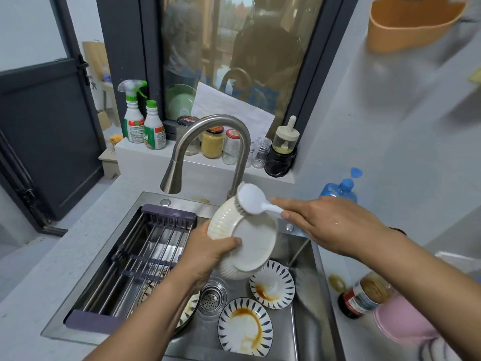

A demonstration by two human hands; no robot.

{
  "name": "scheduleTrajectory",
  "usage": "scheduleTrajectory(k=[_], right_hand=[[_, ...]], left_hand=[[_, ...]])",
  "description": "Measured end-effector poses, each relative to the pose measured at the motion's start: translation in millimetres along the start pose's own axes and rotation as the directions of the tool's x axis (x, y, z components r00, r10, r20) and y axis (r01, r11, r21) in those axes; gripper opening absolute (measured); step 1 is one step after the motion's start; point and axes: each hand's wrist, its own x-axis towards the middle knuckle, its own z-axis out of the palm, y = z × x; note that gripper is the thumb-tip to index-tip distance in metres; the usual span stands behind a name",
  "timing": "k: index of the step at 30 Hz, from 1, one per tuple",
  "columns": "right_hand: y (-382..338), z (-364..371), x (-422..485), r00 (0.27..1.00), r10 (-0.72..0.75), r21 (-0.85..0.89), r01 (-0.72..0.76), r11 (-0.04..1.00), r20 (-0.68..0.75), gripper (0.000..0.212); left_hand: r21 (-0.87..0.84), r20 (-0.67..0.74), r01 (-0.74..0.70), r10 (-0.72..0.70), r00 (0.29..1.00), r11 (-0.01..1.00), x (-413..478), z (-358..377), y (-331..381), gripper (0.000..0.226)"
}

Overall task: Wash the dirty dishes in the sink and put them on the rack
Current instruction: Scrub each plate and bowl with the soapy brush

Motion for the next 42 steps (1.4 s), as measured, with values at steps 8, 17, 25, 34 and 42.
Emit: scheduleTrajectory(k=[8, 17, 25, 34, 42], right_hand=[[40.4, 19.6, -2.2, 0.987, 0.095, 0.356, -0.136, 0.924, 0.132, 0.038], [15.3, 31.2, -14.9, 0.991, 0.050, 0.133, -0.067, 0.989, 0.128, 0.038], [-11.3, 31.8, 21.7, 0.948, 0.320, 0.815, -0.191, 0.548, 0.007, 0.051], [7.6, 12.0, 22.0, 0.998, -0.010, 0.817, -0.051, 0.574, 0.069, 0.073], [0.3, -6.9, 23.1, 1.000, -0.009, 0.399, 0.016, 0.917, -0.019, 0.053]], left_hand=[[-0.481, 0.064, 0.029, 0.002, 0.998, 0.876, 1.4, -6.8, 1.6, 0.061], [-0.777, -0.003, 0.138, -0.223, 0.975, 0.614, 10.0, 16.8, -5.7, 0.040], [-0.781, 0.197, 0.210, -0.088, 0.977, 0.589, 9.8, 42.9, -12.1, 0.060], [-0.169, 0.314, 0.080, -0.023, 0.949, 0.982, 16.8, -10.5, 35.2, 0.083], [0.284, 0.267, -0.041, -0.038, 0.963, 0.958, 16.0, -2.5, 33.7, 0.048]])
